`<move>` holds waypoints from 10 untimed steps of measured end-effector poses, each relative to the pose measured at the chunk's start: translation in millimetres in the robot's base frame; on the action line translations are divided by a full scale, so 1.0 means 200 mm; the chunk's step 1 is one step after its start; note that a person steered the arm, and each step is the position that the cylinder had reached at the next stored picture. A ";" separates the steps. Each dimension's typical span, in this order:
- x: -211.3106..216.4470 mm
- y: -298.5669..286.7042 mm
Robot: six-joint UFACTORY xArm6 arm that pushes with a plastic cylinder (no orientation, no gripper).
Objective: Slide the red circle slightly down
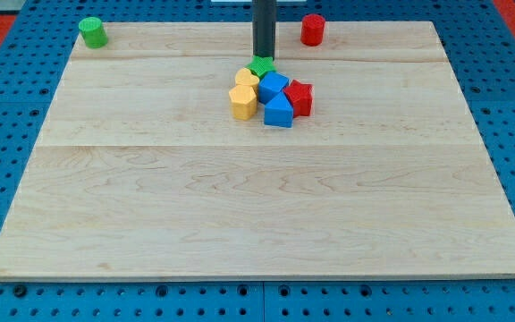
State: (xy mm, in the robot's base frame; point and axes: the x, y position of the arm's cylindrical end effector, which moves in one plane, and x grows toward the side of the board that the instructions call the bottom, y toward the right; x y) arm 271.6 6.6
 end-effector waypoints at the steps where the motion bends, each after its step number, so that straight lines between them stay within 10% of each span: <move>1: -0.16 0.00; 10: -0.32 0.73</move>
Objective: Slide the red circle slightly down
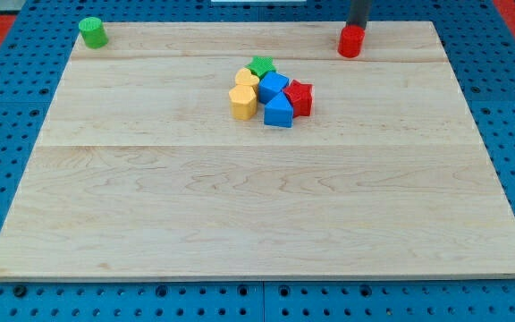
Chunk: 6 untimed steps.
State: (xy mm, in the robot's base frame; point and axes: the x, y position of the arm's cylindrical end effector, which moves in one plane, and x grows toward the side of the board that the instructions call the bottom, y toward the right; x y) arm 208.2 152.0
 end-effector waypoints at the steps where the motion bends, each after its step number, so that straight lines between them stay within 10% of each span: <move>1: 0.08 -0.01; 6: 0.50 -0.02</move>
